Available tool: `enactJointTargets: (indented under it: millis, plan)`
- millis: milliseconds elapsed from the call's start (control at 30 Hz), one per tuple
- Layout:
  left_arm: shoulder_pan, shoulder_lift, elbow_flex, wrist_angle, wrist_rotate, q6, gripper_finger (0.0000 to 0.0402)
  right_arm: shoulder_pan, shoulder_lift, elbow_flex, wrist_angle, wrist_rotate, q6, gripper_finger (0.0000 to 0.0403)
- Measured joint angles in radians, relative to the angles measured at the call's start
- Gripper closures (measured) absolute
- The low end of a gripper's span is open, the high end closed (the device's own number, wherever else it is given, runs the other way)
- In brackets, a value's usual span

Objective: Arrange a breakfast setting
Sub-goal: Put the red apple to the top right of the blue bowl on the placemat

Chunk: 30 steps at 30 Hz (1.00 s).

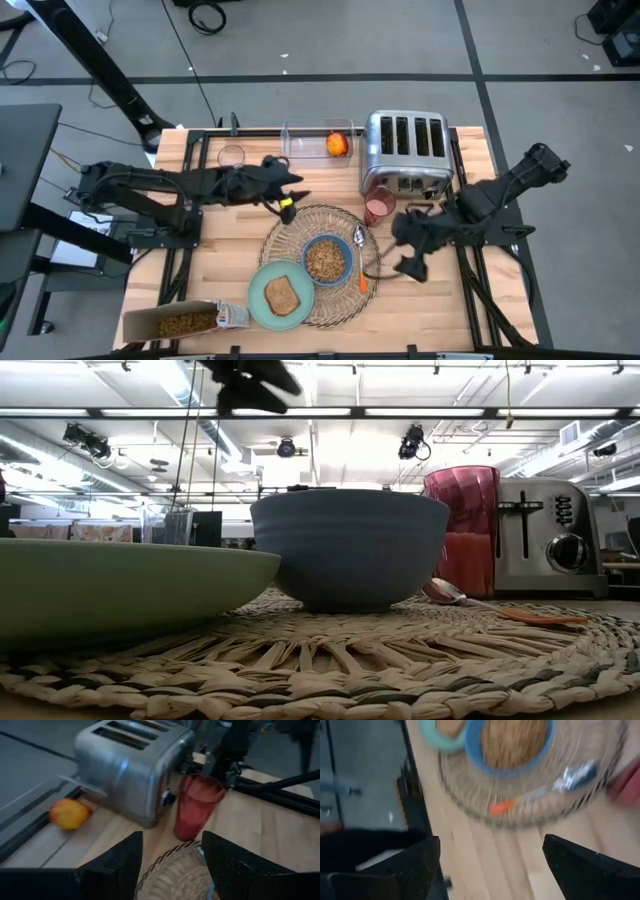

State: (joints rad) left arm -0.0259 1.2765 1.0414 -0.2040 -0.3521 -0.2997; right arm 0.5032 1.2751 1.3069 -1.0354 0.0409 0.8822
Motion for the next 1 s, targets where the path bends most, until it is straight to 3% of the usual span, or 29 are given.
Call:
enactJointTargets:
  millis: [300,467,633,800,1000]
  plan:
    - [0.013,-0.137,-0.001,-0.145,0.0,-0.061,0.0191,-0.288,0.24,0.374,-0.022,0.155,-0.184,0.0047]
    - [-0.002,-0.194,-0.001,-0.198,-0.004,-0.119,0.0191,-0.492,0.375,0.517,-0.007,0.153,-0.269,0.0047]
    - [-0.036,-0.228,0.0,-0.268,-0.013,-0.158,0.0191,-0.654,0.498,0.574,0.061,0.153,-0.381,0.0047]
    - [-0.057,-0.239,-0.001,-0.308,-0.017,-0.161,0.0191,-0.797,0.625,0.574,0.096,0.158,-0.385,0.0051]
    - [-0.028,-0.238,-0.001,-0.325,-0.099,-0.152,0.0191,-0.931,0.767,0.574,0.171,0.191,-0.48,0.0056]
